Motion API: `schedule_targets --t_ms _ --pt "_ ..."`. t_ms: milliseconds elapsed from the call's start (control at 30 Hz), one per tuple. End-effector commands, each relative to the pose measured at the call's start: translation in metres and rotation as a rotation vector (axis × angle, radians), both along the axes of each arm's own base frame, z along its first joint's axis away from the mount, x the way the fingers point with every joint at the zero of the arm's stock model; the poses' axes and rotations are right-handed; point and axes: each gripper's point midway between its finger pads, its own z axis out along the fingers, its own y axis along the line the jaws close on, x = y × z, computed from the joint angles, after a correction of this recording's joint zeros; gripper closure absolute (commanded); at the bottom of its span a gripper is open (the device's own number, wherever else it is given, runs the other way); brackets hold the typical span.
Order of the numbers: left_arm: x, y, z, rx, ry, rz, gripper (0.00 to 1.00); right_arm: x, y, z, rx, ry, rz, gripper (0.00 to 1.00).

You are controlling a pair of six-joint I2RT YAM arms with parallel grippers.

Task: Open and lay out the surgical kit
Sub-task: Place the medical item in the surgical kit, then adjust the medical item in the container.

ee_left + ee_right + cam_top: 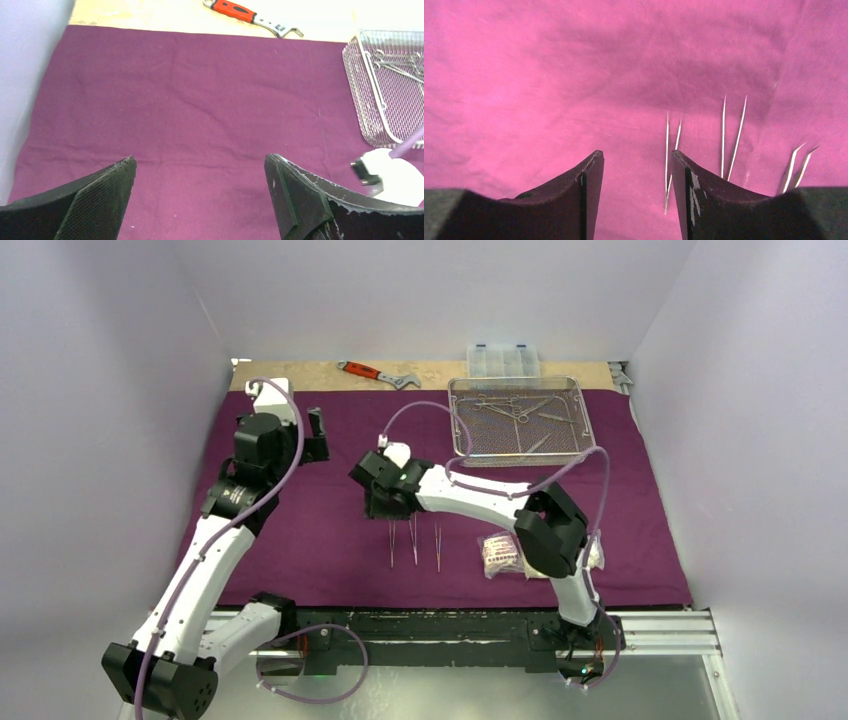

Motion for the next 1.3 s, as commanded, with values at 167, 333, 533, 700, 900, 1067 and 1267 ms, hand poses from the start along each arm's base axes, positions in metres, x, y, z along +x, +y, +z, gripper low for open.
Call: schedule_targets --t_ms 167,333,533,700,900,1067,1267 --pt "-0.005 0.026 0.067 -0.095 -0.157 0.187 0.01 0.111 -0.098 0.125 0.082 -0.26 -0.221 0.44" --pt "-0.004 0.023 0.076 -0.138 -0.172 0.188 0.01 0.163 -0.189 0.172 0.007 -0.409 -0.394 0.42" --pt "0.014 -0.011 0.061 -0.108 -0.071 0.007 0.01 0.207 -0.287 0.184 -0.111 -0.481 -0.58 0.38" --pt "0.037 -0.022 0.054 -0.104 -0.08 -0.03 0.02 0.243 -0.34 0.156 -0.153 -0.437 -0.67 0.38" --pt "0.072 -0.041 0.045 -0.139 -0.083 -0.069 0.04 0.286 -0.378 0.107 -0.191 -0.391 -0.708 0.41" --pt "0.096 -0.05 0.031 -0.147 -0.054 -0.073 0.07 0.32 -0.393 0.076 -0.195 -0.399 -0.704 0.5" --pt "0.113 -0.054 0.012 -0.14 -0.027 -0.07 0.08 0.328 -0.393 0.056 -0.216 -0.361 -0.659 0.53"
